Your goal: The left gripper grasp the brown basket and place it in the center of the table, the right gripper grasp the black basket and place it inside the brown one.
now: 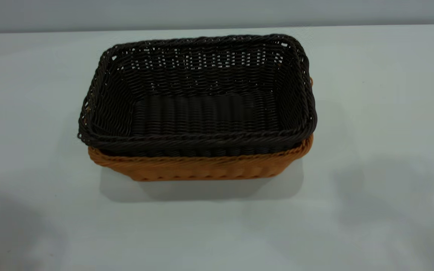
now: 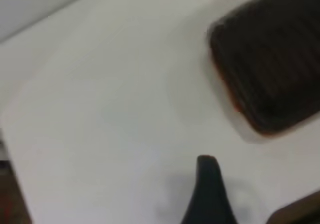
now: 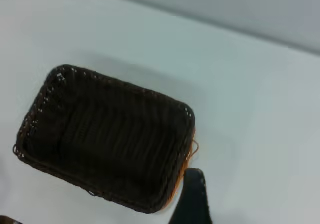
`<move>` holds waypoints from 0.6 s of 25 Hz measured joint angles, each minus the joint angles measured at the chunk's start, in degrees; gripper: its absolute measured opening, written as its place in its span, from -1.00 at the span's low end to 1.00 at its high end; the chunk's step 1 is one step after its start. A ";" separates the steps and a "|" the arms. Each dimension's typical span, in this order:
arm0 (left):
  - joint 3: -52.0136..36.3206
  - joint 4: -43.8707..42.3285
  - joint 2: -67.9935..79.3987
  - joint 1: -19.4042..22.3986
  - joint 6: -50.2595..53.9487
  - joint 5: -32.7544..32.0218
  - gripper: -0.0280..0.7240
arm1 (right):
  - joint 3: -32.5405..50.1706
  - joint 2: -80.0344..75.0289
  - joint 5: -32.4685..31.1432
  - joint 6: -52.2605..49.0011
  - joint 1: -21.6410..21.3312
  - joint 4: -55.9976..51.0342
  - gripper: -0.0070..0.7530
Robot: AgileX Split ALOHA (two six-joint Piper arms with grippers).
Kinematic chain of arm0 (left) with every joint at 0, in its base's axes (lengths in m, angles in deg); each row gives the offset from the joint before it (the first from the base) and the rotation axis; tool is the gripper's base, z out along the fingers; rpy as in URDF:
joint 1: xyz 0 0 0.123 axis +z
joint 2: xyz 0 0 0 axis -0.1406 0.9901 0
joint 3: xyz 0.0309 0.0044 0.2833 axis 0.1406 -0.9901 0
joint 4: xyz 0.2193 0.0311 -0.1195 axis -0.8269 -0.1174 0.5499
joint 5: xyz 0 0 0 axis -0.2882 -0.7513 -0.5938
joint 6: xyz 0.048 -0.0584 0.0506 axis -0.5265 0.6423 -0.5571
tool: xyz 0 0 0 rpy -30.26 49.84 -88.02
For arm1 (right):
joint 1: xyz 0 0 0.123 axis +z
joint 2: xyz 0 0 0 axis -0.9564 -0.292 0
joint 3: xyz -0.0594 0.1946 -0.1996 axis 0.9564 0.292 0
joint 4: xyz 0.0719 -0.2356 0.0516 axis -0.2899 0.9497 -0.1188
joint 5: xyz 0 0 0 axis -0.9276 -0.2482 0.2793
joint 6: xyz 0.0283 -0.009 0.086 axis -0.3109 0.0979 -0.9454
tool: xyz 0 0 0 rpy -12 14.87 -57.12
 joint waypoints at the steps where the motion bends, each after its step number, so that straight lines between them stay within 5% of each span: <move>1: -0.40 -0.78 -0.45 0.00 1.23 0.00 0.37 | 1.25 2.52 -0.02 0.42 0.00 0.00 0.46; 5: -3.98 -1.88 -2.65 0.00 3.30 0.00 0.37 | 11.90 11.38 -0.07 1.01 0.00 0.00 0.46; 15: -24.90 -1.51 -10.23 0.00 7.65 0.00 0.39 | 53.20 32.04 3.71 -0.41 0.00 3.11 0.41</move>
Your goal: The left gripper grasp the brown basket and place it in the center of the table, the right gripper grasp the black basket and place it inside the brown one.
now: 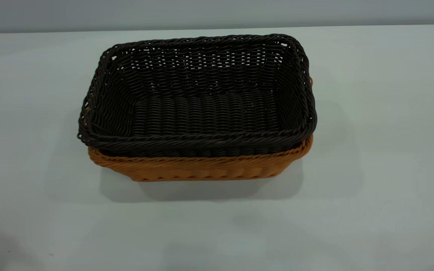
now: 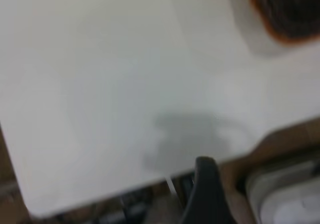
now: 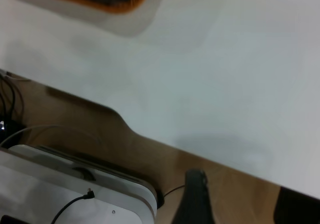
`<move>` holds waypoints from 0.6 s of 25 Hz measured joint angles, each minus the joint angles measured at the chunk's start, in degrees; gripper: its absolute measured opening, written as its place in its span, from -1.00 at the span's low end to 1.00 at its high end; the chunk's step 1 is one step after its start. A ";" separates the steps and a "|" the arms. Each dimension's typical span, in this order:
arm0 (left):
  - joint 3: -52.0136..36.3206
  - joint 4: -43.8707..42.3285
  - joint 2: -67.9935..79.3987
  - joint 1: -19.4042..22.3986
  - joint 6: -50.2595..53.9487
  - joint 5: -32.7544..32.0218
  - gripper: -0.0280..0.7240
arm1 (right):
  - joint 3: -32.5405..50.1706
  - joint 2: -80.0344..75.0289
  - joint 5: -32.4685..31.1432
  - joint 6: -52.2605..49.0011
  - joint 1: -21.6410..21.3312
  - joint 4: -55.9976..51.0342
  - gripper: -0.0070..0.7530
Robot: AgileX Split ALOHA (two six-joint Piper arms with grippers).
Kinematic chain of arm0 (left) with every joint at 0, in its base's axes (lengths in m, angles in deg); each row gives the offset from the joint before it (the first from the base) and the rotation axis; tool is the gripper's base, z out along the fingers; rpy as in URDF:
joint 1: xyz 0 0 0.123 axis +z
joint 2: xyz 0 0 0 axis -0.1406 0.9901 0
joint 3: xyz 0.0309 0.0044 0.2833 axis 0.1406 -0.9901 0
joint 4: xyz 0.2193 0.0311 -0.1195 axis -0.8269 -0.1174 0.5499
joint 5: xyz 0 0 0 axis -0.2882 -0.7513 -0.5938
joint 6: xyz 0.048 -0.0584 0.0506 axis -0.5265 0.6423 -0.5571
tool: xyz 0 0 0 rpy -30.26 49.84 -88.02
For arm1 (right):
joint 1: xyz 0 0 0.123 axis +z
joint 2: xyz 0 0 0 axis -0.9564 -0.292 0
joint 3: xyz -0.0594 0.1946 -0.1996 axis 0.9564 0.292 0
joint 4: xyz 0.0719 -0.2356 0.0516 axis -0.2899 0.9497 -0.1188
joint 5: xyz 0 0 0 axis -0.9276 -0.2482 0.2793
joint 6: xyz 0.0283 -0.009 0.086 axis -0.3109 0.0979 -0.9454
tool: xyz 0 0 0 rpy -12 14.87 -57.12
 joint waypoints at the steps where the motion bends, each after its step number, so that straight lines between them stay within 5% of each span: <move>1: -1.87 0.59 -0.59 0.00 0.73 0.00 0.39 | 2.65 1.72 1.29 -0.48 0.00 0.00 0.41; 6: -12.27 5.08 -4.78 0.00 1.77 0.49 0.39 | 13.01 10.36 5.81 -1.95 0.00 0.00 0.41; 15: -23.40 6.67 -16.33 0.00 2.10 2.30 0.39 | 13.88 13.08 5.81 -2.26 0.00 0.47 0.41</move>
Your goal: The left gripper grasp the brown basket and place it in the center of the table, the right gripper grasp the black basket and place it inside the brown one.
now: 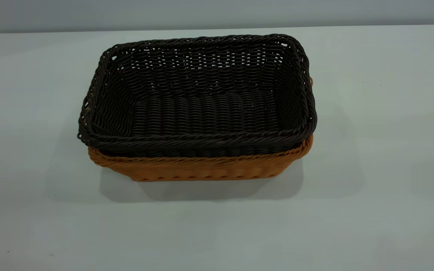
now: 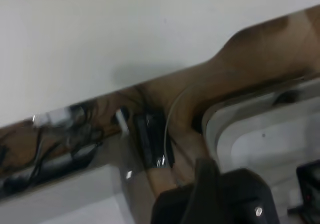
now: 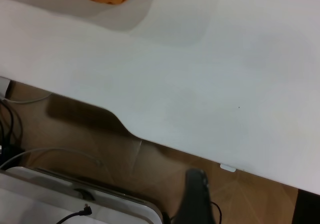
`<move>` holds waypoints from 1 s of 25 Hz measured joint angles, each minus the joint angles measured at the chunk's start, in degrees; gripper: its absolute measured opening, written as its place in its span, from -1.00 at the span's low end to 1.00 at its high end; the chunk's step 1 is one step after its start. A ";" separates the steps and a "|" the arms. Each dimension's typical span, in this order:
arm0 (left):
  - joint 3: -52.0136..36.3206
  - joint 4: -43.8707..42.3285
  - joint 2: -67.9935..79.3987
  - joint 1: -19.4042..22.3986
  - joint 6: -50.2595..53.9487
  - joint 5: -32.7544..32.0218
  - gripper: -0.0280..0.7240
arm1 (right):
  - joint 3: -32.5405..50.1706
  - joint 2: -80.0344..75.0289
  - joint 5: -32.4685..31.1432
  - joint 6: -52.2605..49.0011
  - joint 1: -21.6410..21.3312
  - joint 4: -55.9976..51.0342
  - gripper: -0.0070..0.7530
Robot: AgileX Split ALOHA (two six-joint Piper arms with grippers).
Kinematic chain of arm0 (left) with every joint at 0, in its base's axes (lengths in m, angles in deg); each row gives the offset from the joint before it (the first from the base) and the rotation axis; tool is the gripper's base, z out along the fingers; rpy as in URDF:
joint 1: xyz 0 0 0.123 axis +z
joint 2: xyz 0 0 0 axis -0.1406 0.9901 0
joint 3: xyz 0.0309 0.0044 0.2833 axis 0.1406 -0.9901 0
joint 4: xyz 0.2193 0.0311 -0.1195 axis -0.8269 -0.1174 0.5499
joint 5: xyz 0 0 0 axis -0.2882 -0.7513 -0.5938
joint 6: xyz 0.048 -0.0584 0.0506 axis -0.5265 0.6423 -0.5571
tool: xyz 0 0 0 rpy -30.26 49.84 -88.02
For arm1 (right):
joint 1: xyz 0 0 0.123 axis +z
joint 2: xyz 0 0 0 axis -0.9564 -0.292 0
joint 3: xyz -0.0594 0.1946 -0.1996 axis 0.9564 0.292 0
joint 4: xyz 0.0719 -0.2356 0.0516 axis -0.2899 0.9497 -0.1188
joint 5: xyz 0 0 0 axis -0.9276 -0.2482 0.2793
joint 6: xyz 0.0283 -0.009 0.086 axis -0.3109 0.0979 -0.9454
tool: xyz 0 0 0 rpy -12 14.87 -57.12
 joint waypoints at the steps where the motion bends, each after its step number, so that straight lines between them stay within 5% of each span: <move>1: -0.11 0.11 -1.42 0.00 0.00 0.68 0.39 | 0.00 0.00 0.00 0.00 0.00 0.00 0.41; 16: -0.43 0.33 -26.08 0.17 0.06 0.77 0.39 | 0.00 1.90 0.00 -0.05 -2.62 -0.21 0.41; 22: -0.43 0.73 -30.95 13.22 0.06 0.32 0.39 | 0.00 10.93 -0.05 -0.05 -17.17 -0.22 0.41; 25: -0.43 0.75 -33.07 18.14 0.06 0.27 0.39 | 0.00 19.19 -0.22 -0.05 -20.31 -0.22 0.41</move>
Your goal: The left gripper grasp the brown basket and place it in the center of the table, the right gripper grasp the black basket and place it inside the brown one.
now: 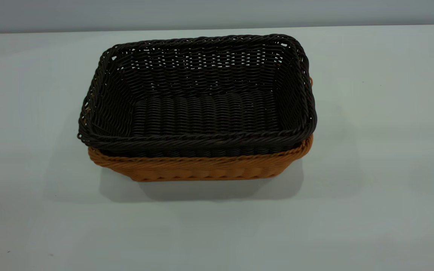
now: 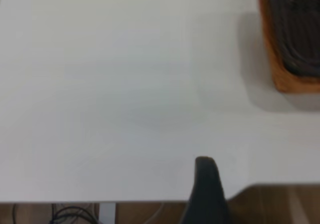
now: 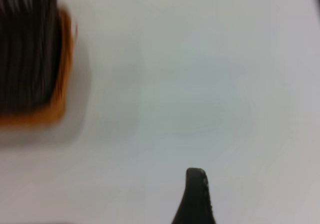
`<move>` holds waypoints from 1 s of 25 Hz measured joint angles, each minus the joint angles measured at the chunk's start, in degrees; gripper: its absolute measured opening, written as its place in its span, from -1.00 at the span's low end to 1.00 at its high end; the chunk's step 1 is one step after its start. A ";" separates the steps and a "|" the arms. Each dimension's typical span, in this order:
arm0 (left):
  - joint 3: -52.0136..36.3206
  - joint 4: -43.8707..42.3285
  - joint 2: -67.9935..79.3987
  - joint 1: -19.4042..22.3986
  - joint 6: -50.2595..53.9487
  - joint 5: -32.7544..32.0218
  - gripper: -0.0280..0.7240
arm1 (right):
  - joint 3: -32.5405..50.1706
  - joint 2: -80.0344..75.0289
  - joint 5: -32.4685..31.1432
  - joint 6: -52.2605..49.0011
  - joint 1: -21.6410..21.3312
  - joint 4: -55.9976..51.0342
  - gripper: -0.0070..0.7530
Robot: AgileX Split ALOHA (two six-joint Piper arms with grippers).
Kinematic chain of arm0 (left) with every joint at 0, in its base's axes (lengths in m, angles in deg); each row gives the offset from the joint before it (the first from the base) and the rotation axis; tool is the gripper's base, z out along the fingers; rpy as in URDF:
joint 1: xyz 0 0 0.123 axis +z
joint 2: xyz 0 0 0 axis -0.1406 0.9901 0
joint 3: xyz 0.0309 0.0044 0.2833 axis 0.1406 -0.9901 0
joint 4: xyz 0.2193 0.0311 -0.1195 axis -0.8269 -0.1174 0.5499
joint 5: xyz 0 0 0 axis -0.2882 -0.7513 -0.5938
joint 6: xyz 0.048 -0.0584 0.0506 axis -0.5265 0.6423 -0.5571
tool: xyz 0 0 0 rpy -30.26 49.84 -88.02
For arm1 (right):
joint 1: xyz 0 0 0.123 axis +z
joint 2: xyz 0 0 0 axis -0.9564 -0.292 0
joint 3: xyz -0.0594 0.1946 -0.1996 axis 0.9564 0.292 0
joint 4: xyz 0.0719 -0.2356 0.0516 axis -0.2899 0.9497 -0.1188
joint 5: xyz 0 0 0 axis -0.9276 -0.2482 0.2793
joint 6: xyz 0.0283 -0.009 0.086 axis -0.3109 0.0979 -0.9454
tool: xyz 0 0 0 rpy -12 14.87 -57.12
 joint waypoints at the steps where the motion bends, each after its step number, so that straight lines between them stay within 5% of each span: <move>1: 0.00 0.00 -0.75 0.93 0.00 0.00 0.39 | 0.00 3.18 -0.07 0.00 -0.58 0.00 0.41; 25: 0.00 -0.81 -1.82 -0.15 0.06 -1.11 0.39 | 0.00 8.38 -1.54 0.00 -1.06 -0.39 0.41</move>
